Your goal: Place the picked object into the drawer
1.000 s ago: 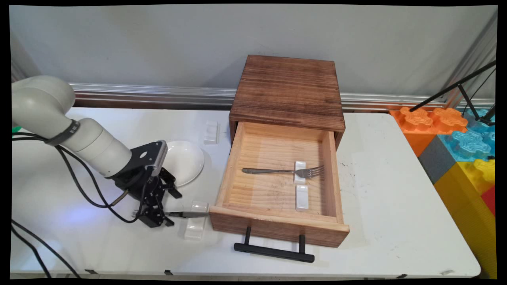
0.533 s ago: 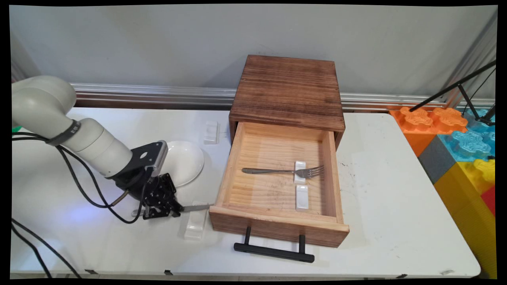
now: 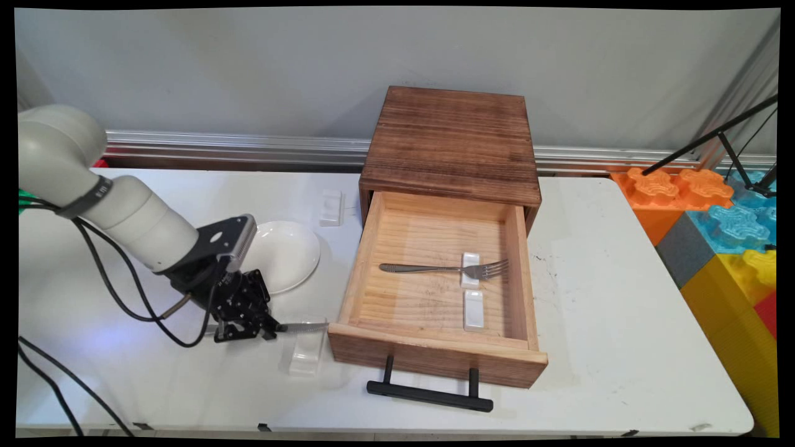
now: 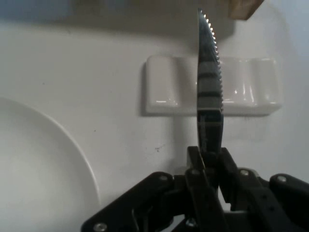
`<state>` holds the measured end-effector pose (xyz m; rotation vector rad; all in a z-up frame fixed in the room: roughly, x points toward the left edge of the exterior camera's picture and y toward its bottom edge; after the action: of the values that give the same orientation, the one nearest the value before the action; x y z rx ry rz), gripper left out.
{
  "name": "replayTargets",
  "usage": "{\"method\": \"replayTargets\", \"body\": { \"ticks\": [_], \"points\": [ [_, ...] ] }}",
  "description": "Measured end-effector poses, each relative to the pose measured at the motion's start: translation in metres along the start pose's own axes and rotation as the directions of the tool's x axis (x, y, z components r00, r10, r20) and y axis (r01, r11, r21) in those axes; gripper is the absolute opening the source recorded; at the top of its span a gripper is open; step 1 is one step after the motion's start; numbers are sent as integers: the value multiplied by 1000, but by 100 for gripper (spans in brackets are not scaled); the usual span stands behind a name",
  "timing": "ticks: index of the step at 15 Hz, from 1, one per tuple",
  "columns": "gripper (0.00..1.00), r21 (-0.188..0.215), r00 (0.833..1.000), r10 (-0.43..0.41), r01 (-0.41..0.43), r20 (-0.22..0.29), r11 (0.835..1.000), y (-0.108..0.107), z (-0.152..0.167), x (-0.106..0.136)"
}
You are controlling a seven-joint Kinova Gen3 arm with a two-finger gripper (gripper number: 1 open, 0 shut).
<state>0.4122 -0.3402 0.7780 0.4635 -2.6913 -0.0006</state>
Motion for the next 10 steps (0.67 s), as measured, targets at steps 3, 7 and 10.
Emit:
{"method": "replayTargets", "body": {
  "ticks": [3, 7, 10],
  "points": [
    [0, -3, 1000, 4, -4, 4, 1000, 1, -14, 1],
    [0, 1, 1000, 8, -8, 14, 1000, 0, -41, 3],
    [0, 7, 1000, 18, -18, 13, 1000, -3, -61, 12]
  ]
}}
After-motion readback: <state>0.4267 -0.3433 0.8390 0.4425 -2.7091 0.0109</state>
